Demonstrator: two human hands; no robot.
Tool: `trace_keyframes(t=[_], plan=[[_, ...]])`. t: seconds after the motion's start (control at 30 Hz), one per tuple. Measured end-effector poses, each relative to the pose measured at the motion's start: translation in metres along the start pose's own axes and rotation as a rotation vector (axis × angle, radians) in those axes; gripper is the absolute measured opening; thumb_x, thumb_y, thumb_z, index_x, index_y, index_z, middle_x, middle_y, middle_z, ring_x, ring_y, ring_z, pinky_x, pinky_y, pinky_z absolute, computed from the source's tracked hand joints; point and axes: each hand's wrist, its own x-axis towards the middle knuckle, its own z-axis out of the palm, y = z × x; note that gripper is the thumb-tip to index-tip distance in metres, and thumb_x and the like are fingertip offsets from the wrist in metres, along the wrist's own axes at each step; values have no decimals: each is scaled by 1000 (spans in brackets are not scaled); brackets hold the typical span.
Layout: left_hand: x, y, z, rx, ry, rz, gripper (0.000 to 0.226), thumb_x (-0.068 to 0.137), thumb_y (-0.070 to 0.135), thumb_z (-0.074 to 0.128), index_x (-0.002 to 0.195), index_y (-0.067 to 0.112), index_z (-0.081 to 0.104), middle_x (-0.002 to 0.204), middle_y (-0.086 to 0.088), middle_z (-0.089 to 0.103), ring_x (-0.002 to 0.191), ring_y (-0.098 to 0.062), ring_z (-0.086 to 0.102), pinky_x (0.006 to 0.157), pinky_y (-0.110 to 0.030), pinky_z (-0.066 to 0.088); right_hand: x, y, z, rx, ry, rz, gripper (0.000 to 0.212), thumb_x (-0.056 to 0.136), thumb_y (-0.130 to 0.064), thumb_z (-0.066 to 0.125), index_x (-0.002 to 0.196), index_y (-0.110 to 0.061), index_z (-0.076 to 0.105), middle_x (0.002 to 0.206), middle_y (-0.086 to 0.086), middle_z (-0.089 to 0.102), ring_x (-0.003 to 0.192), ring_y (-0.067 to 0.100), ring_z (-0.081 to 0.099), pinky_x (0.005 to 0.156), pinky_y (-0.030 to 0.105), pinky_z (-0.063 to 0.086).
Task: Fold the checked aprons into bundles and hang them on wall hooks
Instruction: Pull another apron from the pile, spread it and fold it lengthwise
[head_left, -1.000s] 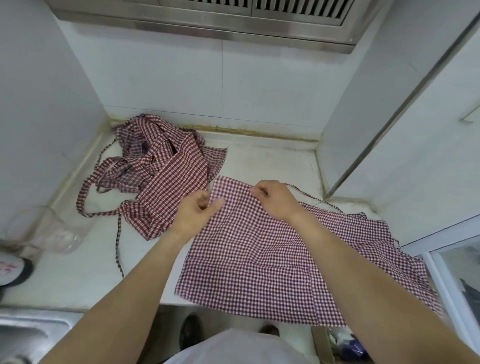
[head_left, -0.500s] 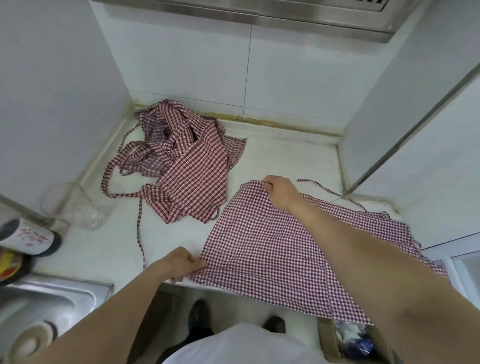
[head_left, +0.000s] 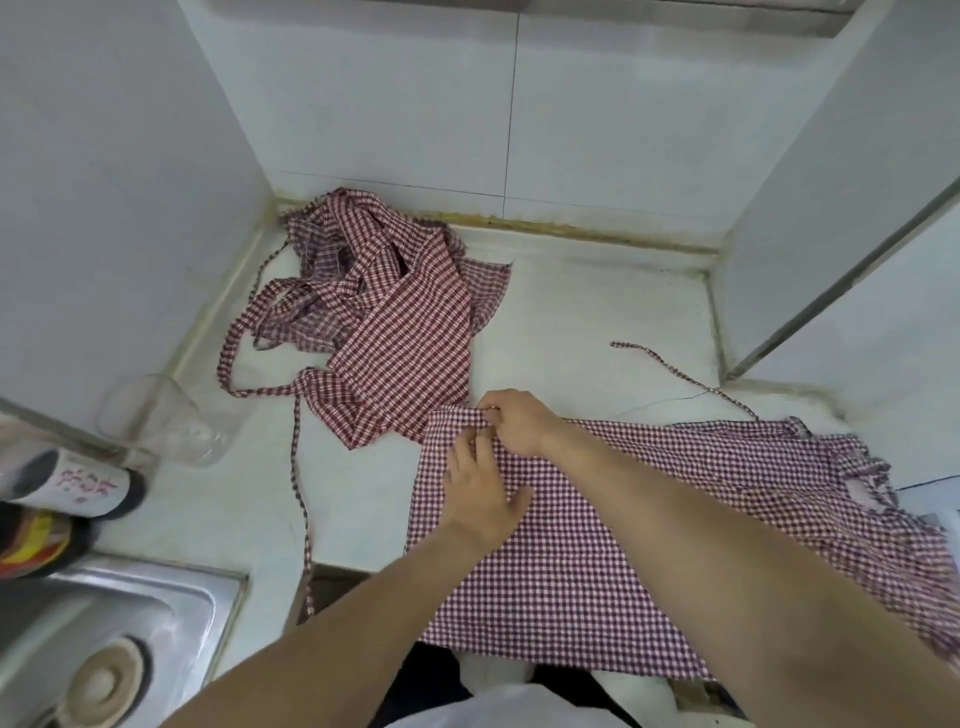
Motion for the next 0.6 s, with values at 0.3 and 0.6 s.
trace_keyframes(t=[0.3, 0.6], plan=[[27, -18, 21, 412, -470, -321, 121, 83, 64, 63, 146, 34, -36, 151, -26, -40, 142, -48, -29, 115, -69, -1, -9, 90, -25, -264, -203, 192, 39, 98, -49, 52, 121, -20, 63, 122, 0, 60, 119, 24, 53, 112, 53, 31], [30, -23, 16, 442, -510, -313, 129, 78, 61, 71, 146, 35, -35, 149, -25, -42, 141, -48, -31, 114, -69, -1, -14, 148, -60, -201, -57, 154, 41, 98, -48, 53, 117, -13, 63, 120, 7, 62, 107, 23, 55, 96, 37, 42]])
